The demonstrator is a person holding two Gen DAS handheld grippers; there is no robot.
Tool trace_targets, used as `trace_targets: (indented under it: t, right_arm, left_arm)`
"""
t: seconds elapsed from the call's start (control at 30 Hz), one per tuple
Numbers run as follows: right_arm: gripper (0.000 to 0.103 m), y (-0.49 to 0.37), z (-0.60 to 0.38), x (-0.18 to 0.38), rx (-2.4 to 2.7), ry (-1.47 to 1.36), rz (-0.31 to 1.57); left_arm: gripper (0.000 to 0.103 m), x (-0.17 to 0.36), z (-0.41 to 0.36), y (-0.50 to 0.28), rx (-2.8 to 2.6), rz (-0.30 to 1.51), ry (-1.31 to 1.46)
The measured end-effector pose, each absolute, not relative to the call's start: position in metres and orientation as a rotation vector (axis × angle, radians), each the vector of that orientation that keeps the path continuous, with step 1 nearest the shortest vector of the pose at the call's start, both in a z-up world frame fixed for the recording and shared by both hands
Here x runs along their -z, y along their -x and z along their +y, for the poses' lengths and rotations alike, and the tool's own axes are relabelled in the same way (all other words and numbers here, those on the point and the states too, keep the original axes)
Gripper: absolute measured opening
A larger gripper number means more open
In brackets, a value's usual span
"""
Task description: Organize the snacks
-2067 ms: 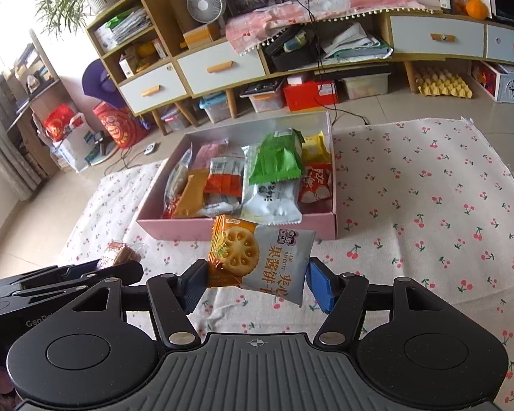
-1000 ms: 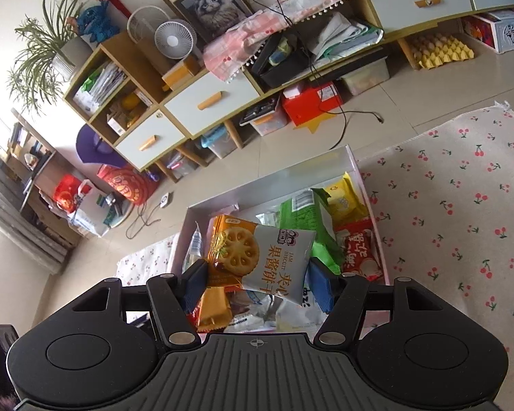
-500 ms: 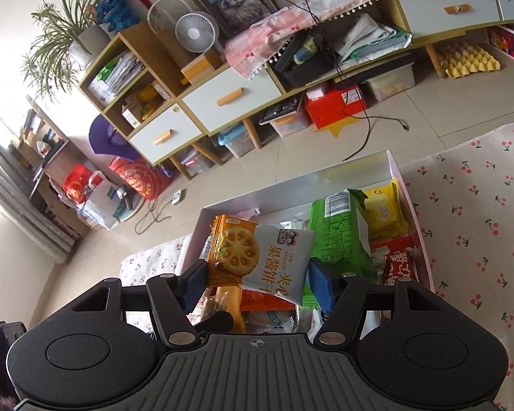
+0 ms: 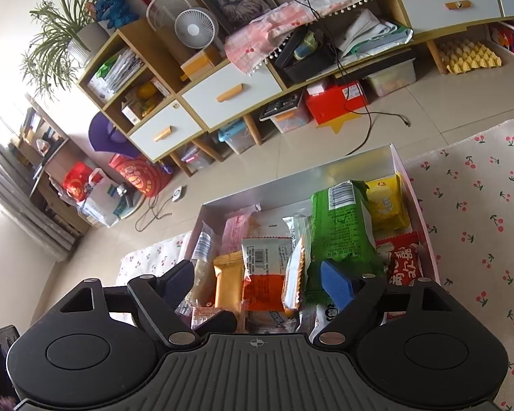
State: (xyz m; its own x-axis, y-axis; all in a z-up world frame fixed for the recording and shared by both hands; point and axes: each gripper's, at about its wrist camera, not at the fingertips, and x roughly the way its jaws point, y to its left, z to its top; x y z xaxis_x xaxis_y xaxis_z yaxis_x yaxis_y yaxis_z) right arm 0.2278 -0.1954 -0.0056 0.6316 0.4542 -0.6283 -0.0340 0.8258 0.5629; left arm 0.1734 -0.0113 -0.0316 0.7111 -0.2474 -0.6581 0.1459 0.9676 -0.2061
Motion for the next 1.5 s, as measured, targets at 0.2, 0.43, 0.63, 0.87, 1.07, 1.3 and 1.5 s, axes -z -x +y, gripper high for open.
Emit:
trace_targets:
  t: [0.2,0.43,0.63,0.87,1.07,1.3,1.5]
  right_arm:
    - [0.091,-0.209,-0.205,-0.011,-0.283,-0.496,0.842]
    - [0.092,-0.18,-0.222,-0.027,-0.193,-0.419,0.852]
    - [0.093,-0.147,-0.219,-0.037,-0.166,-0.348,0.9]
    - [0.096,-0.107,-0.198,-0.051,-0.179,-0.21,0.919]
    - [0.098,-0.08,-0.199,-0.042,-0.15,-0.216,0.907]
    - [0.098,-0.067,-0.194,-0.022,-0.061,-0.133,0.923]
    - [0.098,-0.066,-0.19,-0.017,-0.052,-0.102,0.926]
  left_arm:
    - [0.095,0.023,-0.01,-0.16,0.181,0.744,0.125]
    - [0.101,0.007,-0.008,-0.14,0.136,0.785,0.123]
    - [0.102,-0.001,-0.01,-0.117,0.074,0.797,0.083]
    - [0.102,-0.008,-0.007,-0.091,0.046,0.852,0.071]
    - [0.102,-0.005,-0.011,-0.069,0.017,0.862,0.036]
    - [0.102,0.0,-0.007,-0.061,-0.03,0.873,0.016]
    - [0.102,-0.001,-0.012,-0.054,-0.01,0.86,0.005]
